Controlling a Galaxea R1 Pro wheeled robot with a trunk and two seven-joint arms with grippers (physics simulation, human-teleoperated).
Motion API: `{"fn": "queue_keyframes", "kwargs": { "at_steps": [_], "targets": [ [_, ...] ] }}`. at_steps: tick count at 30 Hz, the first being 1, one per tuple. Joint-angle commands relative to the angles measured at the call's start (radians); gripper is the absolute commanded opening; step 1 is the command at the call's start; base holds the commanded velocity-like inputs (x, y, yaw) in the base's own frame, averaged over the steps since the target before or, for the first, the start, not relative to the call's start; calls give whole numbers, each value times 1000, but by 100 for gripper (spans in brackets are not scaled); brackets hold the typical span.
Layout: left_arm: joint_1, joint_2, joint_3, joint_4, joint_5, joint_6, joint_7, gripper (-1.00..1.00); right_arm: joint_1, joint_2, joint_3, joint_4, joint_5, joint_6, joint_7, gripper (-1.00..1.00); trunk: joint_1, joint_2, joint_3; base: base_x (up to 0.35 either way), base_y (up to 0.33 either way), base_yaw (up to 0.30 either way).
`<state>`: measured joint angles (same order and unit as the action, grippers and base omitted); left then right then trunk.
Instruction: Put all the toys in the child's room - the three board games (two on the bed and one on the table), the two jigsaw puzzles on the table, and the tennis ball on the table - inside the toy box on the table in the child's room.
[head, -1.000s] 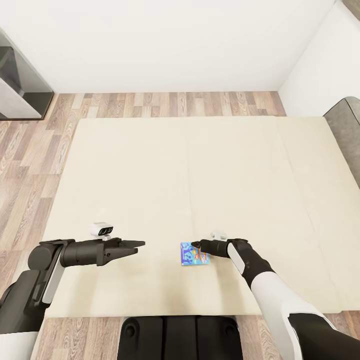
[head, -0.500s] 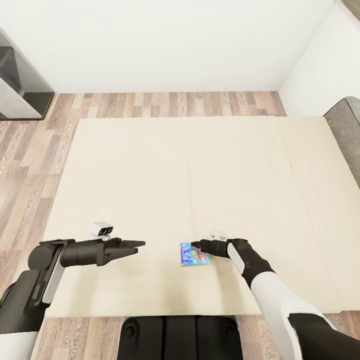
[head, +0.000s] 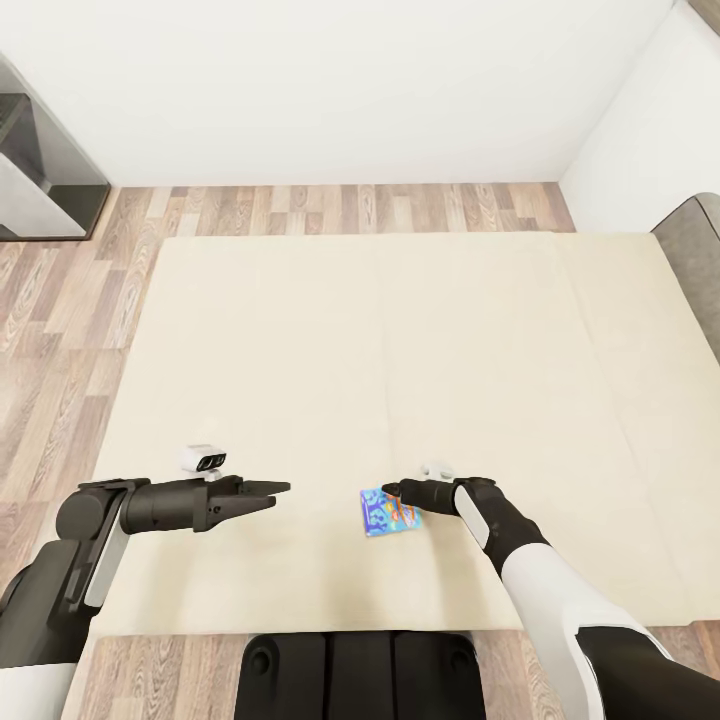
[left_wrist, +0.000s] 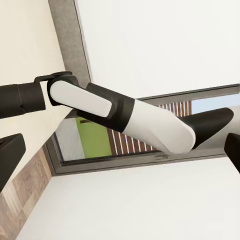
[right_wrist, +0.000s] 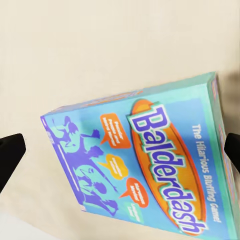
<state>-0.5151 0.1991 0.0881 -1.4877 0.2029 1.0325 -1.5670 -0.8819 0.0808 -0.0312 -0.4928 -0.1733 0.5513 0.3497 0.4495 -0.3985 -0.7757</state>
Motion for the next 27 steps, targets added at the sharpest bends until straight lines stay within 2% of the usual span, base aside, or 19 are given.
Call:
{"fn": "queue_keyframes", "kwargs": {
  "at_steps": [1, 27],
  "targets": [
    [0, 0, 0, 0, 0, 11, -4, 100, 0, 0, -3, -1, -5, 7, 0, 100, 1, -2, -1, 0, 8, 0],
    [0, 2, 1, 0, 0, 11, -4, 100, 0, 0, -3, -1, -5, 7, 0, 100, 1, -2, -1, -10, 38, 0]
  ]
}}
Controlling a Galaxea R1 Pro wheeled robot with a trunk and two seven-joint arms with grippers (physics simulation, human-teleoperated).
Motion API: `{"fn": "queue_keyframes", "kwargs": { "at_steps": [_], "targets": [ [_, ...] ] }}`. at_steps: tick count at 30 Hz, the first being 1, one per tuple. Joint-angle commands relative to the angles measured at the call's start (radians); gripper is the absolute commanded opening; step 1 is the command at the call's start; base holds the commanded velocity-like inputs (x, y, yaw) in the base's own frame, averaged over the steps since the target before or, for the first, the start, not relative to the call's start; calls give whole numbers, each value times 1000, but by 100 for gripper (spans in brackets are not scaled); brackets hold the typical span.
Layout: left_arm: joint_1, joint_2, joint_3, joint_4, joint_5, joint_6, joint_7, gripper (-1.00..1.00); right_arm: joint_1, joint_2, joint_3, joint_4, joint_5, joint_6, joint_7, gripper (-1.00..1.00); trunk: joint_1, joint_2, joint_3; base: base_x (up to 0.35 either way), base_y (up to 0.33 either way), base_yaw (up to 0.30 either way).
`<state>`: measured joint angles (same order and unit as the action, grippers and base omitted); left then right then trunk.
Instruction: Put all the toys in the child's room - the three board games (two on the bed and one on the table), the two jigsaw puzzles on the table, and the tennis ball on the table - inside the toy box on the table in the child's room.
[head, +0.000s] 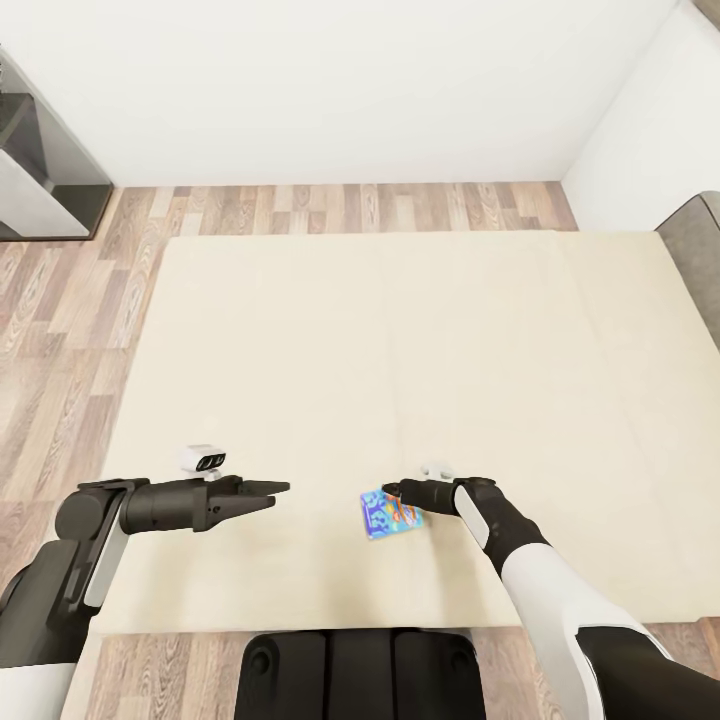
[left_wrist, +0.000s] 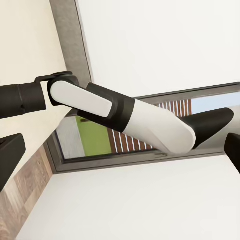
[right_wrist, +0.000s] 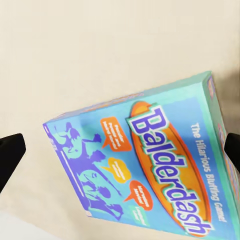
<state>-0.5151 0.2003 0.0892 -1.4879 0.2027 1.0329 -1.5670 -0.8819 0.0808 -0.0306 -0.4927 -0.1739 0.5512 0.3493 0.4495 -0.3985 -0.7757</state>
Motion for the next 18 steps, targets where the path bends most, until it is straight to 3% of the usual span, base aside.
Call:
{"fn": "queue_keyframes", "kwargs": {
  "at_steps": [1, 18],
  "targets": [
    [0, 1, 0, 0, 0, 11, -4, 100, 0, 1, -3, -1, -5, 7, 0, 100, 1, -2, -1, 0, 135, 0],
    [0, 0, 0, 0, 0, 11, -4, 100, 0, 2, -3, -1, -5, 7, -1, 100, 1, -2, -1, 0, 58, 0]
  ]
}}
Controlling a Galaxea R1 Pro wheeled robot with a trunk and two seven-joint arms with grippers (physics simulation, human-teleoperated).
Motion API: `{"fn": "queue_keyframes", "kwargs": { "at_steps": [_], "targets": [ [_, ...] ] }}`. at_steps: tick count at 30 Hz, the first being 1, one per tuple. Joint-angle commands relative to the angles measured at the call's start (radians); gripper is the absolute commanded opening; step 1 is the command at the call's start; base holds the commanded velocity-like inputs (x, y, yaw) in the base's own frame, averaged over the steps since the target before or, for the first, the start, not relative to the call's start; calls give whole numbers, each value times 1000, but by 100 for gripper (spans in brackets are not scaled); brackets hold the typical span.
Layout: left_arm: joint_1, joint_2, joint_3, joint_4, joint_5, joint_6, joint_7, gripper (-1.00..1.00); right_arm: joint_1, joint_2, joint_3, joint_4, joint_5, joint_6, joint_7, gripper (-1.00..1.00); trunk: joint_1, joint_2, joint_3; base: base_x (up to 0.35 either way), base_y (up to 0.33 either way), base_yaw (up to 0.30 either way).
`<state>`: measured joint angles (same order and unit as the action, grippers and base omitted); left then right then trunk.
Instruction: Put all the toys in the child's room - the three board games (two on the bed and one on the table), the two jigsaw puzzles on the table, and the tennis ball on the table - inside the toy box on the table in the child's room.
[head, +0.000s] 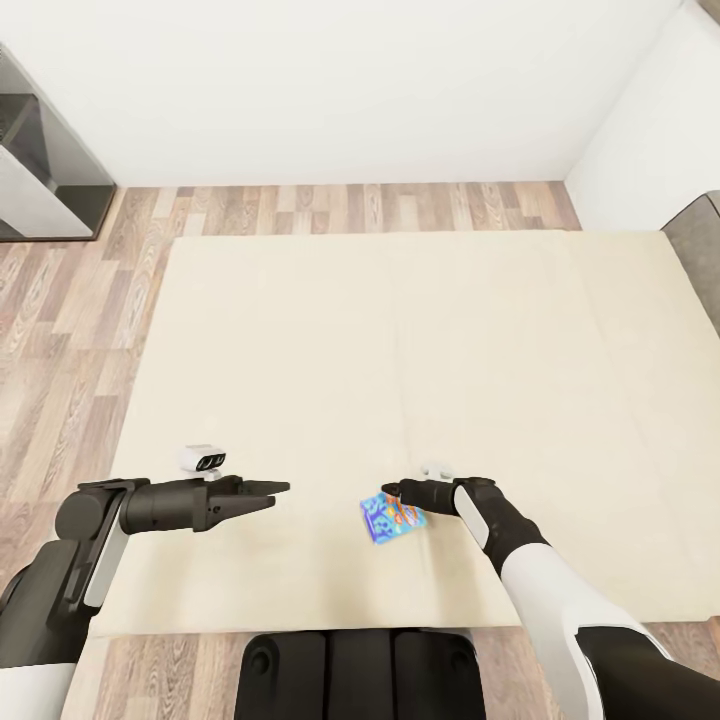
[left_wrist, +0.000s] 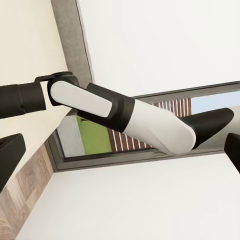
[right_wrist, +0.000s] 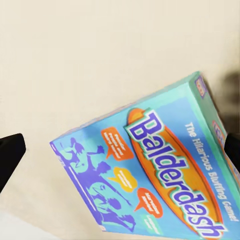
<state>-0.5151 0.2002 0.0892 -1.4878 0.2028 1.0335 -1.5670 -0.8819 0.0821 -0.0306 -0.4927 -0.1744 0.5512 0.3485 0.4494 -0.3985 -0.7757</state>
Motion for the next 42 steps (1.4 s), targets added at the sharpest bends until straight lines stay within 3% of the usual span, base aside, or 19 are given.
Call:
{"fn": "queue_keyframes", "kwargs": {
  "at_steps": [1, 28, 42],
  "targets": [
    [0, 0, 0, 0, 0, 10, -4, 100, 0, 1, -3, -1, -5, 7, 0, 100, 1, -2, -1, 0, 48, 0],
    [0, 1, 0, 0, 0, 11, -4, 100, 0, 12, -3, -1, 1, 7, -2, 100, 1, -2, -1, 0, 65, 0],
    [0, 1, 0, 0, 0, 11, -4, 100, 0, 1, -3, 0, 2, 16, -4, 100, 1, -2, -1, 0, 8, 0]
  ]
}}
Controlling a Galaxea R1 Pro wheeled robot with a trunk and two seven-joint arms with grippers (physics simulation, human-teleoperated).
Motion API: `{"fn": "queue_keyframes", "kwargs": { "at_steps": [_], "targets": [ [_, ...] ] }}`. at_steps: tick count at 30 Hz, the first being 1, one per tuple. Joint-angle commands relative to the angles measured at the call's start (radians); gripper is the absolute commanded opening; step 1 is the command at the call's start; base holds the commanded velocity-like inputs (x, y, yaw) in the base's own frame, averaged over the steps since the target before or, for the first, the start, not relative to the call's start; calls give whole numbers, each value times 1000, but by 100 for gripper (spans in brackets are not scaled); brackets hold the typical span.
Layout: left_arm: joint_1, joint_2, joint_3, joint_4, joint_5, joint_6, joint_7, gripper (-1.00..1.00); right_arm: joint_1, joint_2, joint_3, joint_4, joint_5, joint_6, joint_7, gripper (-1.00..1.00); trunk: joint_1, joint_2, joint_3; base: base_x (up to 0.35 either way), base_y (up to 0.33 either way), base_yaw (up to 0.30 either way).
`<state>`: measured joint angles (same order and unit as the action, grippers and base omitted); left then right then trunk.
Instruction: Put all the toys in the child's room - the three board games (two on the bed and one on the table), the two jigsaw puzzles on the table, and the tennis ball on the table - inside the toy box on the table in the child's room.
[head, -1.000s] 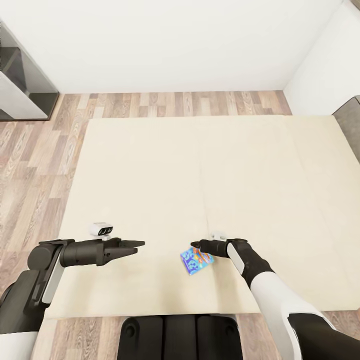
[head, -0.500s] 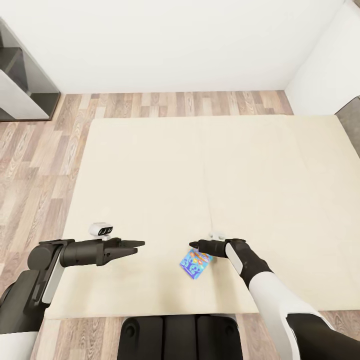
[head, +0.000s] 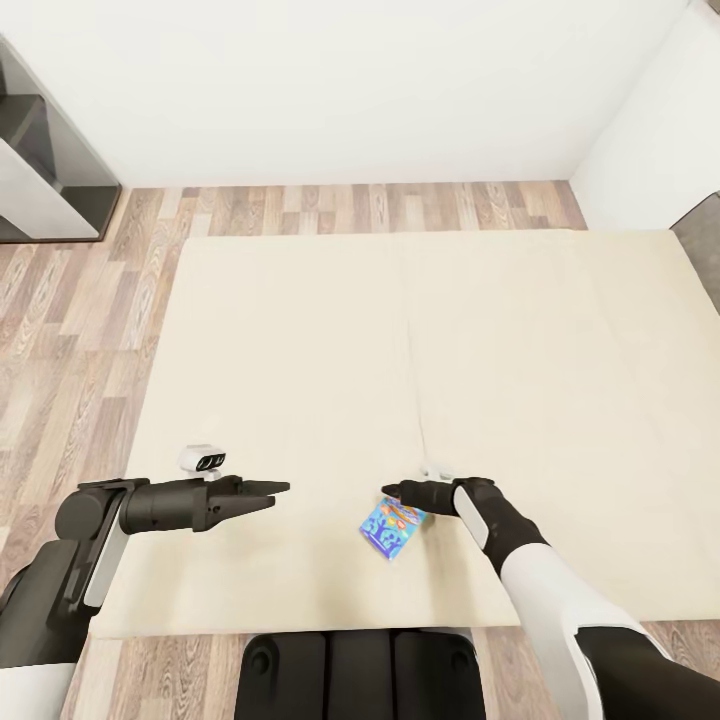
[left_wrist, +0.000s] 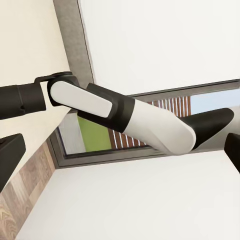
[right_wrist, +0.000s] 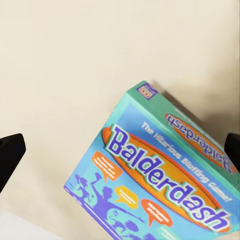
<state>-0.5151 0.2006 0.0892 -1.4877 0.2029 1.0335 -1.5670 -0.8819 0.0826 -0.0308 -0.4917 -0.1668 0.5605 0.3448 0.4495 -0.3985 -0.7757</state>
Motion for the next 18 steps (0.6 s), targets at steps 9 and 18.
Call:
{"fn": "queue_keyframes", "kwargs": {
  "at_steps": [9, 18],
  "targets": [
    [0, 0, 0, 0, 0, 11, -4, 100, 0, -6, -2, -1, -2, 25, 0, 100, 1, -2, -1, 0, 0, 0],
    [0, 0, 0, 0, 0, 10, -4, 100, 3, -11, -3, -1, 1, 61, -1, 100, 1, -2, -1, 0, 0, 0]
  ]
}}
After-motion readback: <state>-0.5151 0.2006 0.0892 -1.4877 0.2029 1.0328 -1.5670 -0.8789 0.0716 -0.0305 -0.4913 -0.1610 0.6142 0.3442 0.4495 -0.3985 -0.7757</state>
